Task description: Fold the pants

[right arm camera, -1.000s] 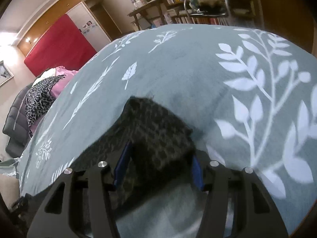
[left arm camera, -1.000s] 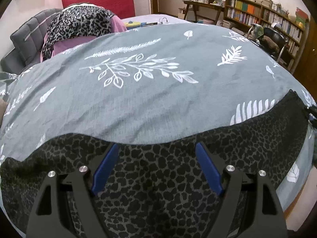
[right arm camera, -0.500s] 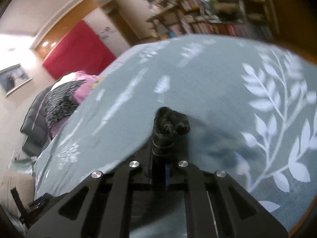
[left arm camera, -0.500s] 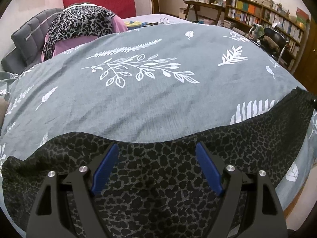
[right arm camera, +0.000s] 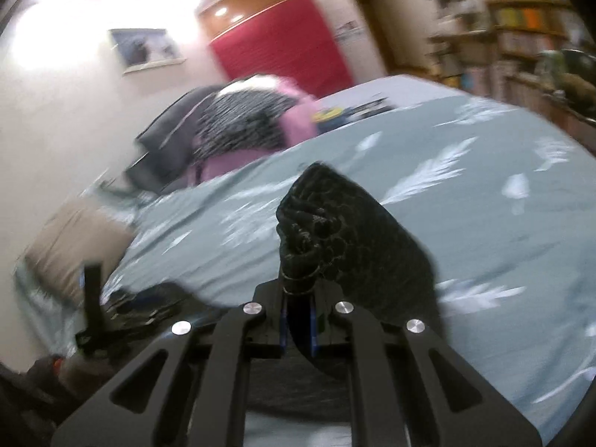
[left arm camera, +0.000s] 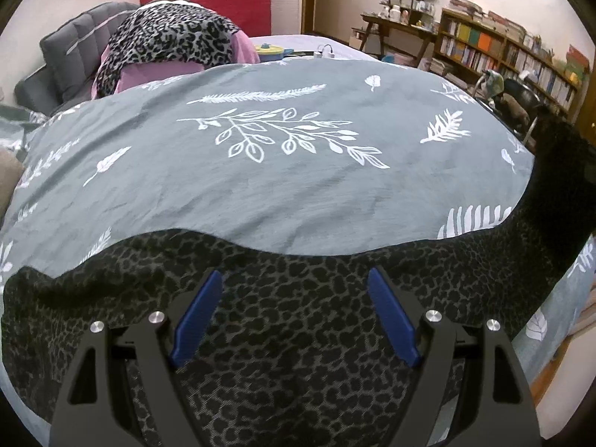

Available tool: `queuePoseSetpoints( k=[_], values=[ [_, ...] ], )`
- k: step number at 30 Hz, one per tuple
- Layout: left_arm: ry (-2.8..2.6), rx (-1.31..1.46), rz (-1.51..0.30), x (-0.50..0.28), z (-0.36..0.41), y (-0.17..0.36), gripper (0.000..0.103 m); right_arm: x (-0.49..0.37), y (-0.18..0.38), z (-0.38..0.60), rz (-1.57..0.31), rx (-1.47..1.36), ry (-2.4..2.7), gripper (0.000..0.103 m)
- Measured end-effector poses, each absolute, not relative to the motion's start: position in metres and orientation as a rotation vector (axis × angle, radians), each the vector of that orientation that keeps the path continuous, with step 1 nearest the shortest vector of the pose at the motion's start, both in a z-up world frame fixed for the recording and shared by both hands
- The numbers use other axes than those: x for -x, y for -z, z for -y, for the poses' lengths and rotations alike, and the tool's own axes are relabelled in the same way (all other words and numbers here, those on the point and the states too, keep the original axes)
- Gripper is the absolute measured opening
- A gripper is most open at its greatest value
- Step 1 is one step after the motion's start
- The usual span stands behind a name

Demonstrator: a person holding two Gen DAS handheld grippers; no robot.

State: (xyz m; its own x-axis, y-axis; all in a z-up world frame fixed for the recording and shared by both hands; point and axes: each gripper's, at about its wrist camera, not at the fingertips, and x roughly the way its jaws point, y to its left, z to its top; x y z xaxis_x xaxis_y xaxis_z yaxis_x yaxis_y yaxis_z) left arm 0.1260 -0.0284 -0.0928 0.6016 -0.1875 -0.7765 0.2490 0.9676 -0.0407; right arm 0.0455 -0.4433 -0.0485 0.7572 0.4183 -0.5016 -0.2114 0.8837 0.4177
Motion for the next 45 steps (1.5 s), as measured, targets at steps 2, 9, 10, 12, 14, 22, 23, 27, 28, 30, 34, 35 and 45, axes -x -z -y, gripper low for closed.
queuePoseSetpoints(
  k=[2,9,10,12,14,22,23,27,28,30,34,35,45],
  values=[
    [0.250,-0.052,-0.892,-0.123,0.020,0.093,0.080,-0.048,0.057,0.411,-0.655,-0.330,-0.399,0.008],
    [0.272,0.028,-0.901,-0.109,-0.014,0.093,0.080,-0.045,0.104,0.313,-0.805,-0.252,-0.499,0.008],
    [0.277,0.035,-0.901,-0.107,-0.018,0.092,0.080,-0.044,0.111,0.303,-0.826,-0.246,-0.510,0.008],
    [0.288,0.049,-0.897,-0.102,-0.026,0.091,0.080,-0.041,0.118,0.289,-0.850,-0.236,-0.525,0.008],
    [0.294,0.056,-0.891,-0.098,-0.031,0.090,0.080,-0.041,0.121,0.275,-0.859,-0.215,-0.531,0.008],
    [0.276,0.090,-0.869,-0.092,-0.051,0.083,0.080,-0.053,0.106,0.246,-0.832,-0.222,-0.584,0.008],
    [0.269,0.094,-0.867,-0.091,-0.054,0.083,0.080,-0.055,0.104,0.243,-0.833,-0.222,-0.593,0.008],
    [0.222,0.113,-0.859,-0.090,-0.071,0.080,0.080,-0.064,0.115,0.219,-0.864,-0.212,-0.615,0.008],
    [0.213,0.118,-0.860,-0.090,-0.075,0.080,0.080,-0.066,0.119,0.216,-0.874,-0.212,-0.613,0.008],
    [0.198,0.126,-0.866,-0.090,-0.081,0.081,0.080,-0.070,0.128,0.208,-0.897,-0.217,-0.624,0.008],
    [0.188,0.121,-0.881,-0.090,-0.085,0.085,0.080,-0.073,0.139,0.200,-0.932,-0.219,-0.636,0.022],
    [0.189,0.118,-0.885,-0.090,-0.084,0.086,0.080,-0.072,0.141,0.199,-0.941,-0.220,-0.647,0.045],
    [0.237,0.088,-0.892,-0.090,-0.059,0.078,0.080,-0.041,0.118,0.236,-0.902,-0.275,-0.695,0.071]
  ],
)
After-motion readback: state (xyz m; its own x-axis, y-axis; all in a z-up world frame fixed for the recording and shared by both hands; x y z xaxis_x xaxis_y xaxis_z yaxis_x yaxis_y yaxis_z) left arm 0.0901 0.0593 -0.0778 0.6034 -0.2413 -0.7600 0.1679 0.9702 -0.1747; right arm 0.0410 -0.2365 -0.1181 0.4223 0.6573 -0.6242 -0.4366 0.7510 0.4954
